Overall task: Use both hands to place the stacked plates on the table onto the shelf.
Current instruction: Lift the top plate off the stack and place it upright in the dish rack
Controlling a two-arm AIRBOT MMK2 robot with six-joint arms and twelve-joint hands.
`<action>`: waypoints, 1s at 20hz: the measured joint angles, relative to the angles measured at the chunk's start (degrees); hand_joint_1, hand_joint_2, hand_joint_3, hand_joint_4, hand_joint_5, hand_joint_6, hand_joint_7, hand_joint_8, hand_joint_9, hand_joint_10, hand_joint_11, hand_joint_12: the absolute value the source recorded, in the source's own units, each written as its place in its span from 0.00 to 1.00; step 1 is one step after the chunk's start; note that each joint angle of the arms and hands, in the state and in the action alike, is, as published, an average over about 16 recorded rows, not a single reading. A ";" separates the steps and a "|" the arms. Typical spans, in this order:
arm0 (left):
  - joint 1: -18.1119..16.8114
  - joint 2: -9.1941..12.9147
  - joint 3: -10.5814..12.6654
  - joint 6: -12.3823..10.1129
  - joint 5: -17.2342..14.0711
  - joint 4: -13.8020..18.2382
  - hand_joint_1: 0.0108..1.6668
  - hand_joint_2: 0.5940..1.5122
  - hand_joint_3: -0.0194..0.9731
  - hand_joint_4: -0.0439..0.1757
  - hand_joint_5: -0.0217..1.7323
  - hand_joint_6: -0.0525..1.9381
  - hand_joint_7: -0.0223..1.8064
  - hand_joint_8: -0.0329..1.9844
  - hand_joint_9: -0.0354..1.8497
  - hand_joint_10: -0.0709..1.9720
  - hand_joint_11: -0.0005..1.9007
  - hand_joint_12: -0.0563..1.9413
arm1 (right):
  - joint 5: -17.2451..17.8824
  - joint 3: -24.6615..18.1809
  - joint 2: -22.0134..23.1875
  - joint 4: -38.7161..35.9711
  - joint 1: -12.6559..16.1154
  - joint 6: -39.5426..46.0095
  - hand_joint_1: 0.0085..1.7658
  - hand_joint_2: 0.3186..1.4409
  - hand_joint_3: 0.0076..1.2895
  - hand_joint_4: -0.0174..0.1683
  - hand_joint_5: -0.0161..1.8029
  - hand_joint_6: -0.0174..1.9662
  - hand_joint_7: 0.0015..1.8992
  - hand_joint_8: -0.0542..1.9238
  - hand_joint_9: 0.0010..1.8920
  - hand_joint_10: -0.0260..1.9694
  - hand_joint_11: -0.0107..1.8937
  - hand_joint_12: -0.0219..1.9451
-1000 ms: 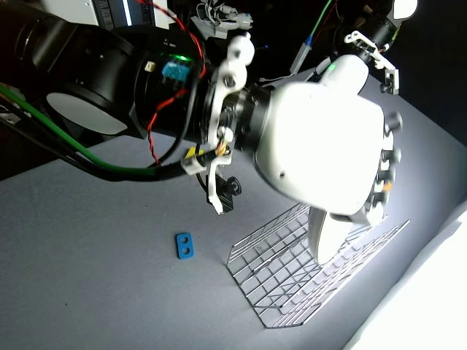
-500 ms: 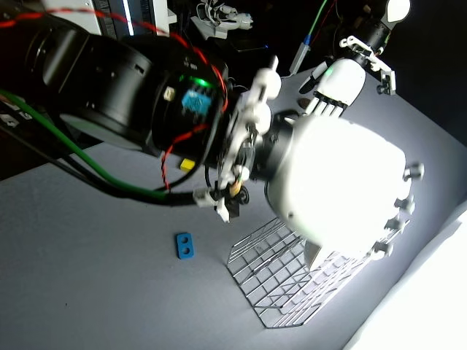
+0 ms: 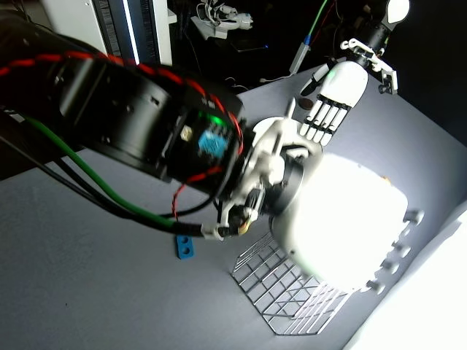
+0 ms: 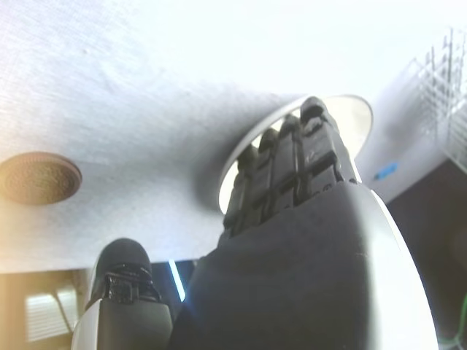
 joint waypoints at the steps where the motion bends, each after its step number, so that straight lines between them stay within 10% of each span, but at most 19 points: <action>1: 0.26 0.01 -0.08 -0.12 0.20 -0.10 0.01 0.57 0.03 0.19 0.03 0.03 0.02 0.02 0.02 0.03 0.01 0.04 | -0.20 0.36 -0.15 0.24 -0.23 -0.02 0.77 0.59 0.01 0.05 0.49 0.49 0.54 0.47 0.54 0.51 0.47 0.56; 20: 7.74 0.75 -5.59 -1.92 7.42 -10.42 0.00 0.57 0.03 0.16 0.01 0.01 0.02 0.01 0.01 0.03 0.01 0.02 | -1.55 2.19 -0.58 1.09 -2.29 -0.53 0.74 0.63 0.01 0.05 0.45 0.44 0.50 0.41 0.50 0.41 0.40 0.60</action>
